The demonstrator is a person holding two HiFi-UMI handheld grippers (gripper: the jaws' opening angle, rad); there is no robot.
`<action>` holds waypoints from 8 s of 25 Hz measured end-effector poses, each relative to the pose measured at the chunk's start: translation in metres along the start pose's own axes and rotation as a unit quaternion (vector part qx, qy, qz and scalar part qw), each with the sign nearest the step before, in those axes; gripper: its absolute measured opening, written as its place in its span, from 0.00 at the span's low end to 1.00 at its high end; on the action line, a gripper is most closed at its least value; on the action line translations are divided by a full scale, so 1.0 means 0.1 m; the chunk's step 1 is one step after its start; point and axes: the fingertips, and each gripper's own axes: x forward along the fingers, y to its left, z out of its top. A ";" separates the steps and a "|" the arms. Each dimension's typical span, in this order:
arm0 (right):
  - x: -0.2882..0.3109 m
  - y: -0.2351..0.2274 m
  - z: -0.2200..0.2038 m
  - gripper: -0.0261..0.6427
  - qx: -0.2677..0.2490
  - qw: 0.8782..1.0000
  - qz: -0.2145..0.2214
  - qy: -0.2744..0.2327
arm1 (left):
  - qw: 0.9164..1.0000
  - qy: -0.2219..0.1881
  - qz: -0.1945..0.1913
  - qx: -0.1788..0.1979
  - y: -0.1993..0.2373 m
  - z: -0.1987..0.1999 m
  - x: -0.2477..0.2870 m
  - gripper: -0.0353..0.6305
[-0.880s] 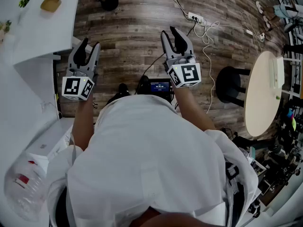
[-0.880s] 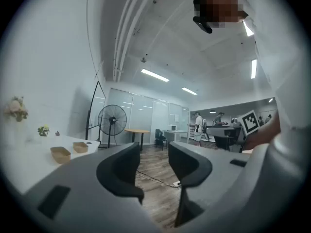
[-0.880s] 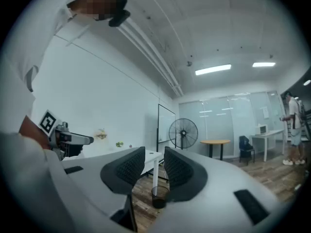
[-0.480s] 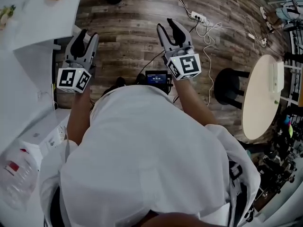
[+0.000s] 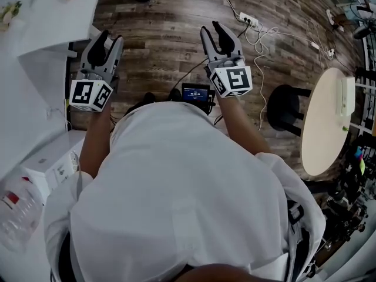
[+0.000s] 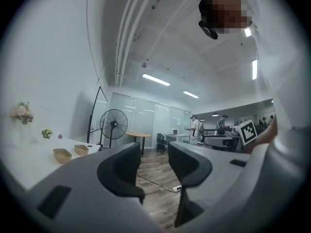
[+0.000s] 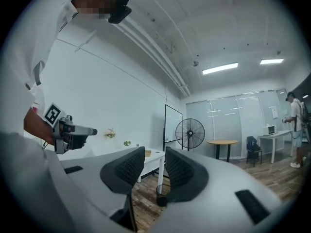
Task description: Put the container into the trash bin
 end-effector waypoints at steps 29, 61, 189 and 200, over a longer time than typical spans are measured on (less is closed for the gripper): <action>-0.38 -0.50 -0.14 0.25 0.022 1.000 -0.005 -0.017 | 1.000 -0.004 0.026 0.013 -0.53 -0.06 0.21 0.32; 1.33 -1.72 -0.47 0.22 0.033 0.999 -0.015 0.015 | 1.000 0.014 0.005 0.000 0.59 -0.17 2.12 0.32; 9.13 -3.38 -1.23 0.20 0.032 0.960 0.276 0.046 | 0.860 0.261 0.324 -0.294 6.34 -1.52 5.03 0.09; 8.32 -4.39 -1.50 0.19 0.018 0.962 0.269 0.043 | 0.867 0.195 0.309 -0.339 5.32 -1.71 5.89 0.09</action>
